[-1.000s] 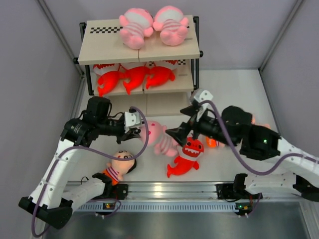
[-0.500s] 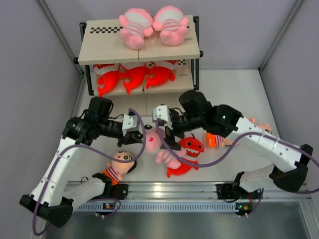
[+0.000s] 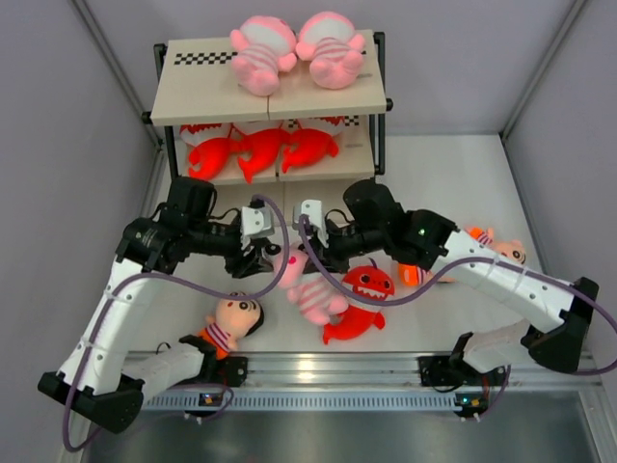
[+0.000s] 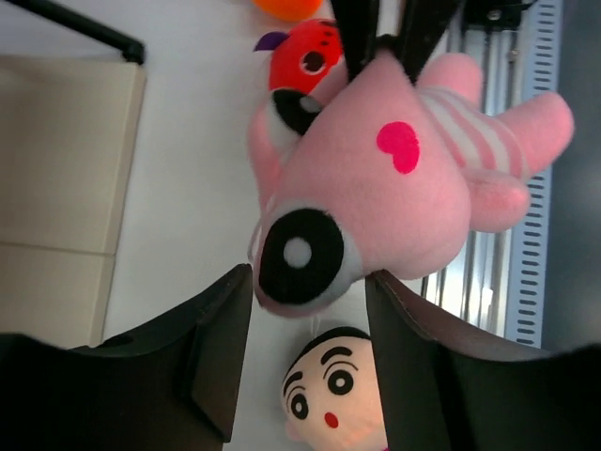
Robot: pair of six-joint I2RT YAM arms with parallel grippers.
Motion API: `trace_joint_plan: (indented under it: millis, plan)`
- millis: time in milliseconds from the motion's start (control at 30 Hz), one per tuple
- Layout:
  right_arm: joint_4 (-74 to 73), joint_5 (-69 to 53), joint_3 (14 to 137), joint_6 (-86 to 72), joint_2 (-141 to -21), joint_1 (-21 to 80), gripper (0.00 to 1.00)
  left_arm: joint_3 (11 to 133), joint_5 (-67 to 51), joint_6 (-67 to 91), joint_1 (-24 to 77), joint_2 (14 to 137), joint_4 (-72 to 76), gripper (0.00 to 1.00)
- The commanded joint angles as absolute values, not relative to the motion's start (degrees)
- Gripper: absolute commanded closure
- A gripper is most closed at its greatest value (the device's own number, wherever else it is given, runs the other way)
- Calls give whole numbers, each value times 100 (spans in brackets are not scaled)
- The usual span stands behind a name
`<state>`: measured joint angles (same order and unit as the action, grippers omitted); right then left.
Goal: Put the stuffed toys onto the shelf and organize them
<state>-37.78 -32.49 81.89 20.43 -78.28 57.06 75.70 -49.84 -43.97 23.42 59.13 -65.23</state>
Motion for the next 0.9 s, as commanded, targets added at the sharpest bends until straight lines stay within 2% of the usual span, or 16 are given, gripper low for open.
trace_joint_plan:
  millis: [0,100,167,267,500,700,767,867]
  plan:
    - [-2260,-1894,7788,548,-7243,5651,100,8147,-3598,-3465,2355,5994,-6039,41]
    - [-2398,-84,7962,-884,-7172,5616,100,8244,-2621,-3322,2355,5863,-5819,34]
    - [-3142,856,8399,-1904,-7416,5538,100,8244,-2330,-3479,2347,5687,-5722,28]
    - [-3445,1010,8692,-2346,-7707,5449,100,8244,-2109,-3612,2355,5546,-5739,26]
    - [-3217,1099,9333,-2637,-8129,5335,100,7832,-3637,-4008,2347,5265,-6214,14]
    - [-3252,827,10106,-2654,-8630,5212,100,7945,-3472,-4280,2355,5264,-6179,13]
    - [-3234,467,10177,-2637,-8780,5203,100,8094,-3262,-4289,2355,5361,-6100,8]
    - [-3322,159,10327,-2610,-8929,5212,100,8156,-3050,-4272,2347,5405,-5942,6]
